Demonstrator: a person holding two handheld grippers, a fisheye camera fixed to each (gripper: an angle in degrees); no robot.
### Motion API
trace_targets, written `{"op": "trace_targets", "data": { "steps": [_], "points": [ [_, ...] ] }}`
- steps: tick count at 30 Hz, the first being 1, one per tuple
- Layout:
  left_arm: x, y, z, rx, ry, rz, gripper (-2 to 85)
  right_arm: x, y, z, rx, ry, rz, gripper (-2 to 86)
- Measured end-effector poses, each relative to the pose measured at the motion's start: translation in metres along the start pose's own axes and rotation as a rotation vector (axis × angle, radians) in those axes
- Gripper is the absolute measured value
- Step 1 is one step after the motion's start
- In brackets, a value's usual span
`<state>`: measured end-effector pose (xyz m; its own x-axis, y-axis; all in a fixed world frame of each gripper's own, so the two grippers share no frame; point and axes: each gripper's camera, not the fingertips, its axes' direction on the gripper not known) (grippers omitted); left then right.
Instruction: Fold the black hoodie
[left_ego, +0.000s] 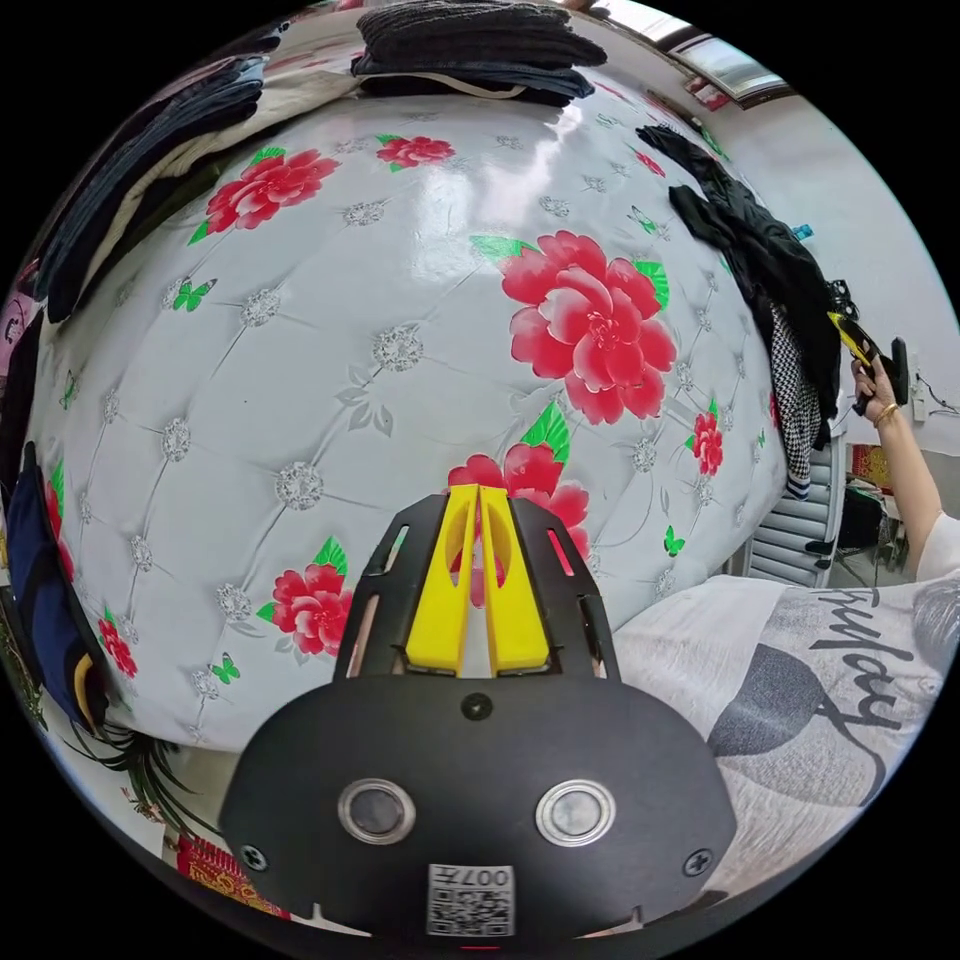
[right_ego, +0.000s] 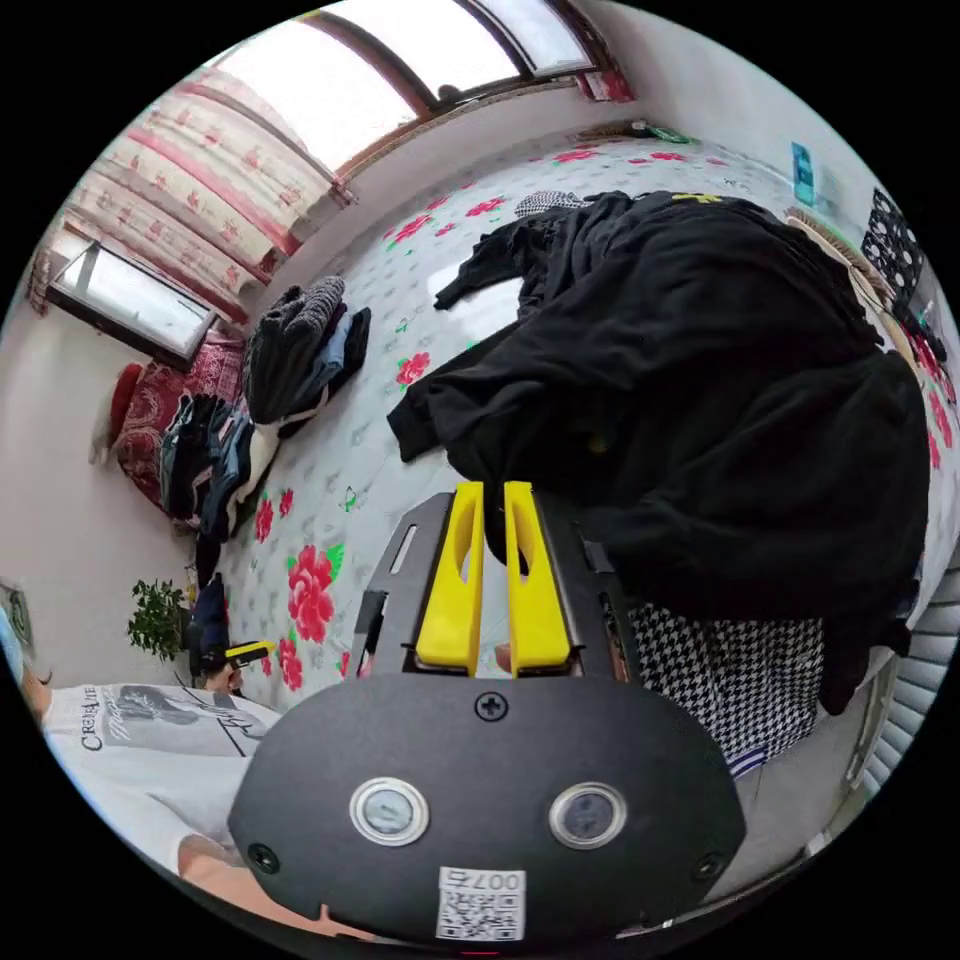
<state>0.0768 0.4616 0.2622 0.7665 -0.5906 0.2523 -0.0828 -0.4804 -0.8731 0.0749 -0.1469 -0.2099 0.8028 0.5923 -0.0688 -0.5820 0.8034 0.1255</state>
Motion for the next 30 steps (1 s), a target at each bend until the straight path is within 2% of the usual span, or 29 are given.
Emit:
{"op": "trace_targets", "data": {
  "steps": [4, 8, 11, 16, 18, 20, 25, 30],
  "points": [
    [-0.010, 0.024, -0.035, 0.065, 0.044, 0.014, -0.9, -0.021, 0.025, 0.001, -0.028, -0.097, -0.087, 0.7],
    [-0.012, 0.050, -0.063, 0.107, 0.096, 0.064, -0.8, -0.081, 0.066, -0.001, -0.030, -0.026, -0.278, 0.5],
    [-0.008, 0.065, -0.076, 0.132, 0.122, 0.092, -0.6, -0.117, 0.097, -0.006, -0.045, -0.179, -0.374, 0.5],
    [-0.008, 0.101, -0.105, 0.210, 0.163, 0.109, 0.9, -0.226, 0.184, 0.049, -0.316, -0.492, -0.703, 1.3],
    [-0.020, 0.116, -0.111, 0.224, 0.170, 0.058, 1.6, -0.282, 0.228, 0.095, -0.409, -0.702, -0.781, 2.3],
    [-0.053, 0.141, -0.120, 0.249, 0.168, -0.085, 2.4, -0.319, 0.252, 0.131, -0.467, -0.748, -0.837, 3.4],
    [-0.128, 0.230, -0.150, 0.346, 0.122, -0.385, 4.8, -0.371, 0.305, 0.165, -0.476, -0.630, -1.043, 6.3],
    [-0.149, 0.298, -0.159, 0.359, 0.084, -0.495, 5.5, -0.342, 0.339, 0.196, -0.444, -0.207, -1.163, 7.8]
  ]
}}
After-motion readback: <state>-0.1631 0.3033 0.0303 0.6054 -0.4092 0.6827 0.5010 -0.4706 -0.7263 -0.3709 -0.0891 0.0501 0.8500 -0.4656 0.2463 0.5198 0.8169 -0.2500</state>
